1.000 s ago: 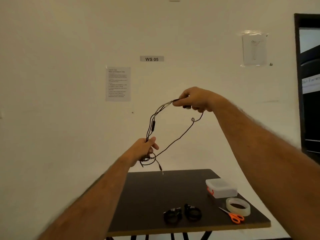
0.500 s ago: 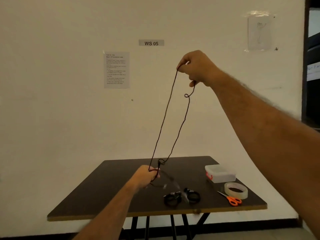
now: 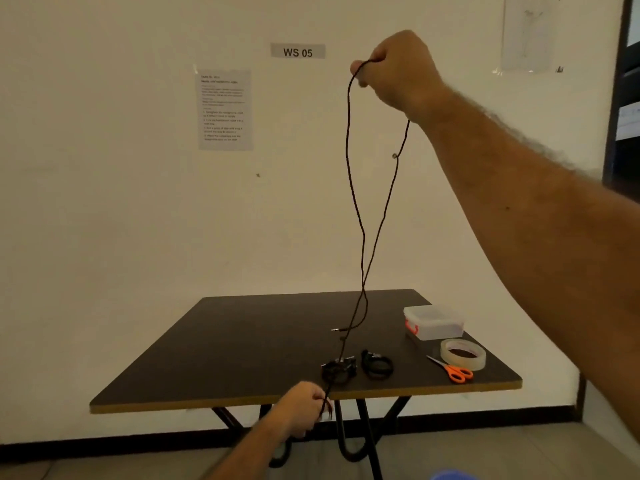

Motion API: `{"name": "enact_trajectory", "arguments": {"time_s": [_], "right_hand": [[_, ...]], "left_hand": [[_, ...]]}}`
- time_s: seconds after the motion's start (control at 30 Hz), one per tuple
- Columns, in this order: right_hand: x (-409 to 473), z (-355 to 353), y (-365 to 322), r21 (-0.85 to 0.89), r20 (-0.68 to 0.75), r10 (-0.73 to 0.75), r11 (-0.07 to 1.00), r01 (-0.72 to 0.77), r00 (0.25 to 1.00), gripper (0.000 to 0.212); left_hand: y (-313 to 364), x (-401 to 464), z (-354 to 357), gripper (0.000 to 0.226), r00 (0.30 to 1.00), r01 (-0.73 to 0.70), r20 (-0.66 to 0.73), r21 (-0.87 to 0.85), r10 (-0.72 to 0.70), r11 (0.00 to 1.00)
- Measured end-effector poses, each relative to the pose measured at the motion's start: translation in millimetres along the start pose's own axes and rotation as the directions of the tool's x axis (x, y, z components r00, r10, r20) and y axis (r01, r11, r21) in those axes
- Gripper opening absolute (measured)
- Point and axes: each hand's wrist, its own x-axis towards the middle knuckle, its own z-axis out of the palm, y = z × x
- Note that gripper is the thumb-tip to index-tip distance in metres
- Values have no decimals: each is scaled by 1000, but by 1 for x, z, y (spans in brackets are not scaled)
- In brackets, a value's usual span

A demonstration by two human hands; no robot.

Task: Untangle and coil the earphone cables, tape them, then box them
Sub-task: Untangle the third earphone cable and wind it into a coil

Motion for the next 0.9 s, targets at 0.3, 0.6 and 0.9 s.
{"name": "enact_trajectory", "arguments": {"time_s": [0.3,0.6,0.9], "right_hand": [[-29,26,3,-150,590,141,987,-63,795,20],[-50,47,7,-151,745,145,987,-47,651,15],[-60,63,17,-110,770,101,994,-25,630,16]], "left_hand": [[12,-12,10,25,975,222,59,-249,-214,943],[34,-14,-6,16,998,50,-31,-151,-56,987],[74,-25,-62,22,953,-196,-250,-65,174,978]]}}
